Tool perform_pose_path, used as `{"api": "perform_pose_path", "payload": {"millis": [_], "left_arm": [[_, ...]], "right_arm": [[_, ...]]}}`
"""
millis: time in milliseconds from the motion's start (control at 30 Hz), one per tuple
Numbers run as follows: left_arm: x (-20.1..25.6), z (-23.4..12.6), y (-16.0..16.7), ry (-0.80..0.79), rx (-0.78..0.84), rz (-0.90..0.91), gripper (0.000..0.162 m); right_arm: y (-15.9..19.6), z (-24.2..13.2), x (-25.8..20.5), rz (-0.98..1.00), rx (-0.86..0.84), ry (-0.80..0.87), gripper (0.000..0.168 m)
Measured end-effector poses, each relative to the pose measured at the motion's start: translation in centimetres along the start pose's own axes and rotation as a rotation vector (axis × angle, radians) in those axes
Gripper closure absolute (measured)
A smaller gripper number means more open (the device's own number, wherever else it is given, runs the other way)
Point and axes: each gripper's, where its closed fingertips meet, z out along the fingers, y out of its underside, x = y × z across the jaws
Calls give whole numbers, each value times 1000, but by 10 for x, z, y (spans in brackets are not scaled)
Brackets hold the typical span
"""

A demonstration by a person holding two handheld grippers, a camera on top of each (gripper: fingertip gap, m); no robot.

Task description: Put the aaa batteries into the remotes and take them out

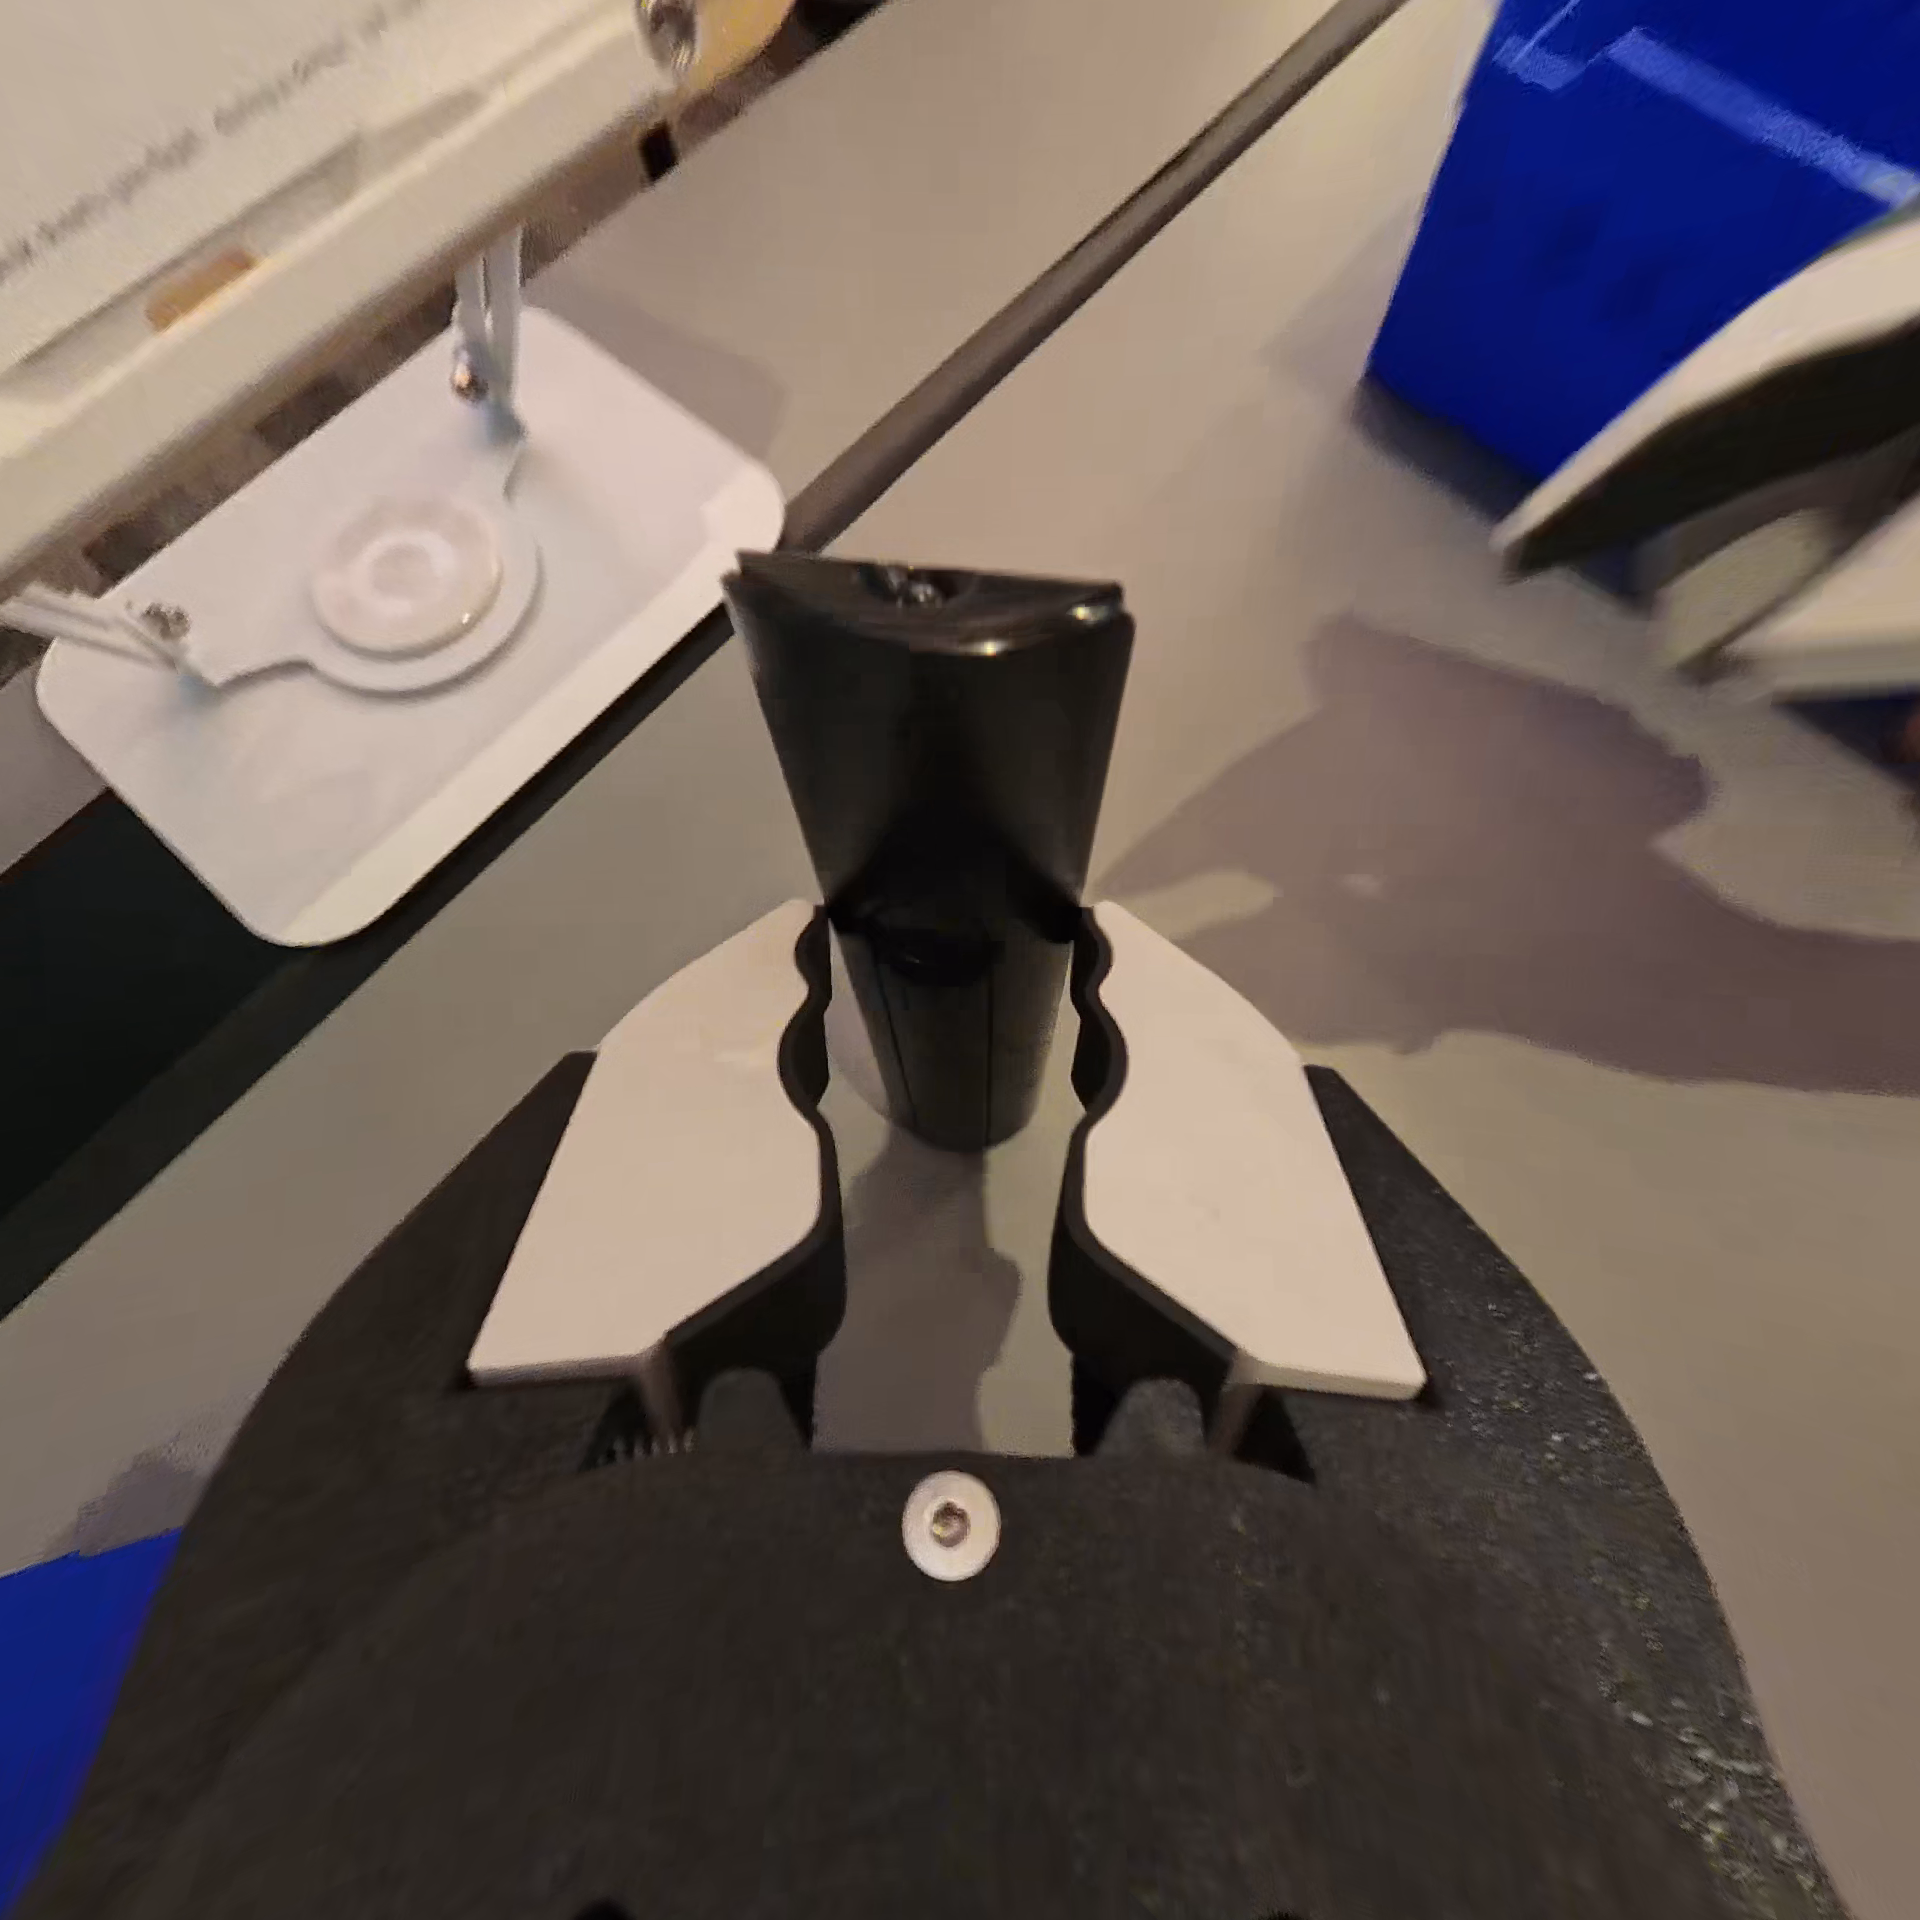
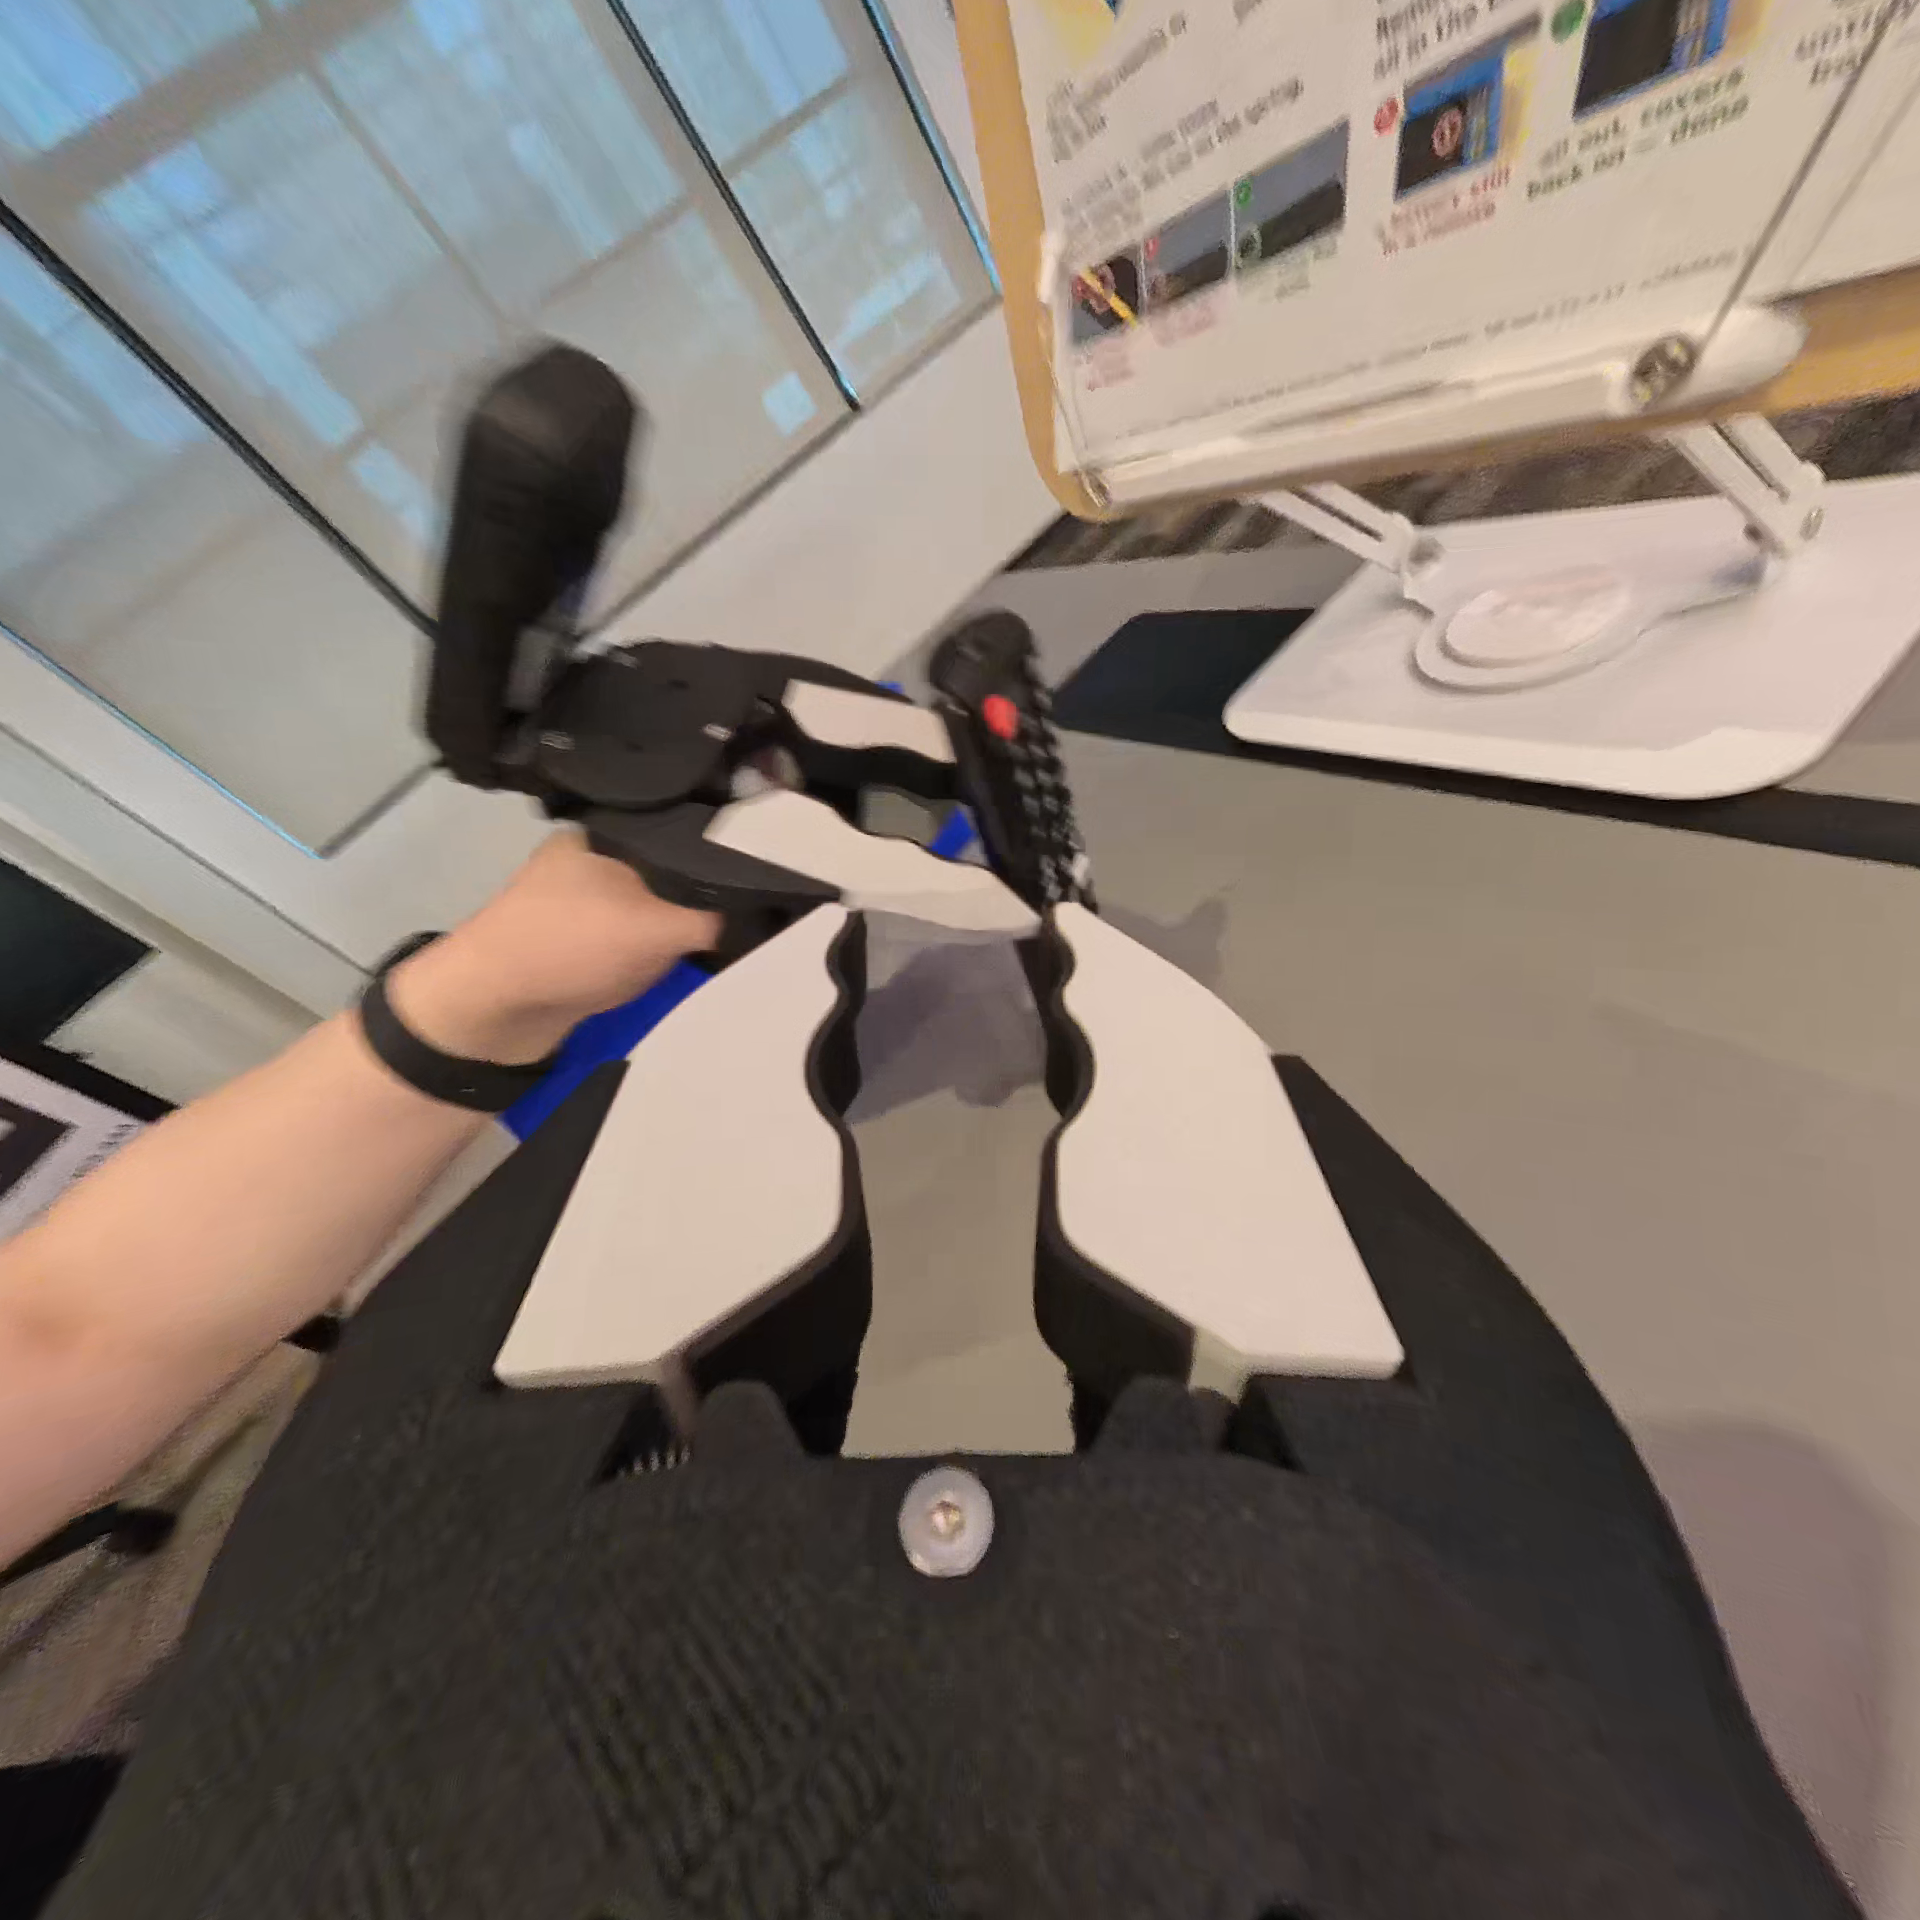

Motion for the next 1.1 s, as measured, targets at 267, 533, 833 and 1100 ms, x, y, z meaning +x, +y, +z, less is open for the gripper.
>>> {"api": "perform_pose_path", "payload": {"millis": [267,533,833,1100], "left_arm": [[51,-30,-38,217,245,-176,118],[85,-84,-62,282,359,-75,111],[122,-152,-46,588,400,163,94],[157,-123,-18,708,201,271,125]], "right_arm": [[45,31,6,-449,-105,183,102],[41,21,-51,-477,-169,-121,135],[60,-56,-107,-347,-632,-588,142],[98,-82,-83,-440,-919,-528,142]]}}
